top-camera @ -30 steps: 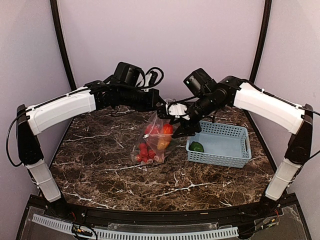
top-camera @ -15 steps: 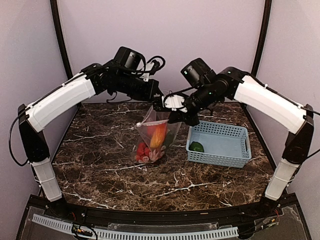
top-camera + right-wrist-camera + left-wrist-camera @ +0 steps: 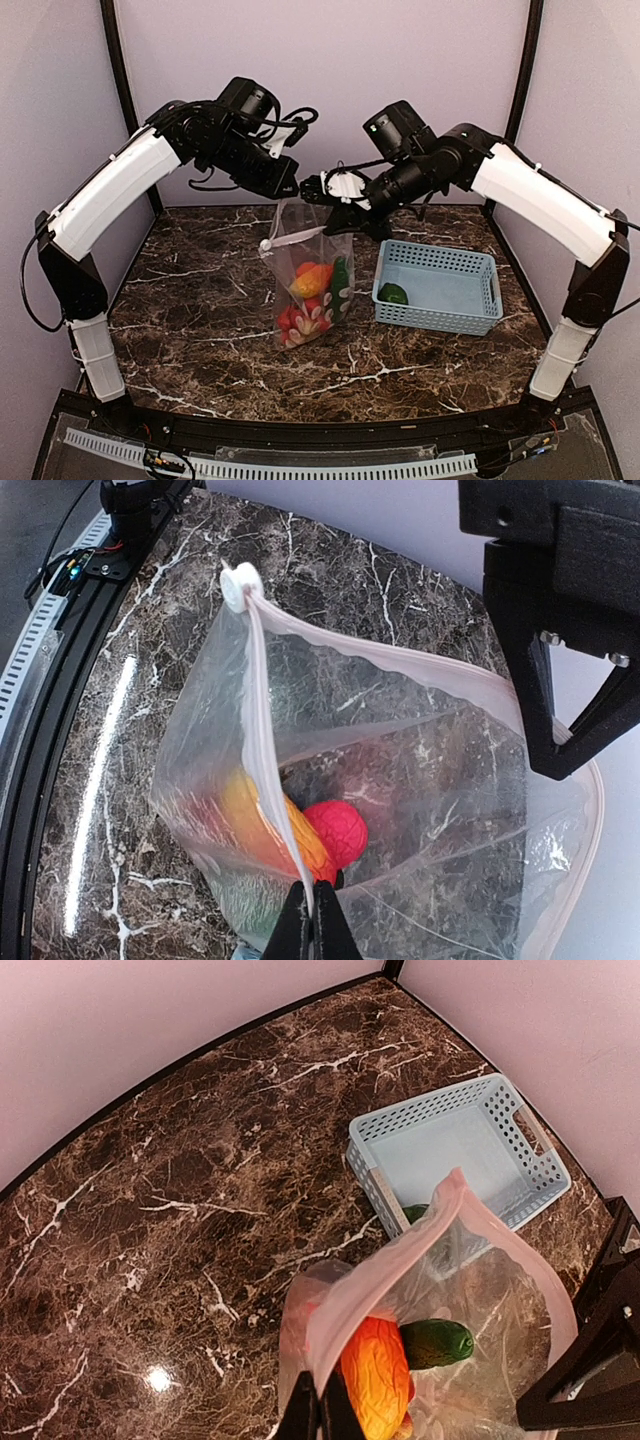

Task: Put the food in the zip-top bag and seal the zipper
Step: Pick up the zipper food storage bag from the center of the board, then pick up the fake fruit from the bin.

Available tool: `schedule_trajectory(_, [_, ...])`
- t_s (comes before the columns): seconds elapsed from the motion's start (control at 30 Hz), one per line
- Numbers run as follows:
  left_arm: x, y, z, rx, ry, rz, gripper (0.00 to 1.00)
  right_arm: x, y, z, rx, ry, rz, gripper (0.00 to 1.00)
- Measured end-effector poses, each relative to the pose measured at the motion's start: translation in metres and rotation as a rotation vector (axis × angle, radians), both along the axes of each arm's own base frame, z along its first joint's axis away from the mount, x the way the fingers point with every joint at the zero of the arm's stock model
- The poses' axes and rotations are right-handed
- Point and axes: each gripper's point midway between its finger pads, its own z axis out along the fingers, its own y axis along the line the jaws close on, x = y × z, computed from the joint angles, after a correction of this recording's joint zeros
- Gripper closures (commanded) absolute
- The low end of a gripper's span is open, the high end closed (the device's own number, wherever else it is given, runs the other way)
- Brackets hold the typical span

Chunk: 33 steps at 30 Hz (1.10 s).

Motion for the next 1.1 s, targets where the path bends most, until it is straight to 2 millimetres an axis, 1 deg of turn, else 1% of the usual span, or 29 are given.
schedule_trajectory(0.07, [0.000, -0.001, -0.003, 0.006, 0.004, -0.003, 0.99, -0.002, -0.001, -0.002, -0.006, 0.010, 0.003, 1.00])
schedule_trajectory(0.1, [0.000, -0.001, -0.003, 0.006, 0.004, -0.004, 0.99, -0.002, -0.001, -0.002, -0.005, 0.012, 0.005, 0.98])
schedule_trajectory(0.13, [0.000, -0.001, -0.003, 0.006, 0.003, -0.005, 0.99, -0.003, -0.001, -0.001, -0.003, 0.013, 0.007, 0.92])
schedule_trajectory(0.2, [0.000, -0.001, -0.002, 0.005, 0.003, -0.007, 0.99, -0.004, 0.000, -0.001, 0.000, 0.019, 0.008, 0.74])
schedule_trajectory(0.23, [0.000, -0.001, -0.003, 0.005, 0.006, -0.010, 0.99, -0.004, 0.000, -0.001, 0.003, 0.019, 0.010, 0.68])
schedule_trajectory(0.27, [-0.001, -0.002, -0.005, 0.006, 0.012, -0.013, 0.99, -0.004, 0.000, 0.000, 0.006, 0.026, 0.005, 0.65])
schedule_trajectory(0.37, [-0.003, -0.005, -0.015, 0.011, 0.035, -0.024, 0.99, -0.006, -0.002, -0.002, 0.011, 0.031, 0.005, 0.59])
schedule_trajectory(0.43, [-0.004, -0.005, -0.023, 0.019, 0.053, -0.030, 0.99, -0.009, -0.005, -0.008, 0.001, 0.049, -0.004, 0.57])
schedule_trajectory(0.53, [-0.006, -0.006, -0.032, 0.027, 0.075, -0.038, 0.99, -0.019, -0.015, -0.019, -0.017, 0.094, -0.012, 0.54])
schedule_trajectory(0.6, [-0.006, -0.007, -0.035, 0.029, 0.080, -0.040, 0.99, -0.027, -0.026, -0.020, -0.015, 0.122, -0.017, 0.52])
schedule_trajectory(0.67, [-0.006, -0.008, -0.037, 0.030, 0.083, -0.040, 0.99, -0.035, -0.037, -0.012, 0.009, 0.139, -0.023, 0.50])
schedule_trajectory(0.7, [-0.005, -0.008, -0.039, 0.030, 0.084, -0.039, 0.99, -0.037, -0.044, -0.004, 0.029, 0.143, -0.030, 0.49])
schedule_trajectory(0.8, [-0.006, -0.008, -0.040, 0.031, 0.088, -0.040, 0.99, -0.033, -0.069, 0.021, 0.102, 0.138, -0.076, 0.49])
schedule_trajectory(0.87, [-0.006, -0.009, -0.040, 0.027, 0.086, -0.041, 0.99, -0.022, -0.091, 0.034, 0.150, 0.130, -0.132, 0.49])
schedule_trajectory(0.93, [-0.005, -0.009, -0.038, 0.022, 0.082, -0.042, 0.99, -0.011, -0.108, 0.037, 0.174, 0.142, -0.183, 0.49])
schedule_trajectory(0.97, [-0.005, -0.009, -0.038, 0.021, 0.081, -0.042, 0.99, -0.006, -0.115, 0.035, 0.180, 0.158, -0.206, 0.49])
schedule_trajectory(1.1, [-0.005, -0.010, -0.036, 0.016, 0.078, -0.043, 0.99, 0.014, -0.133, 0.019, 0.193, 0.249, -0.276, 0.49])
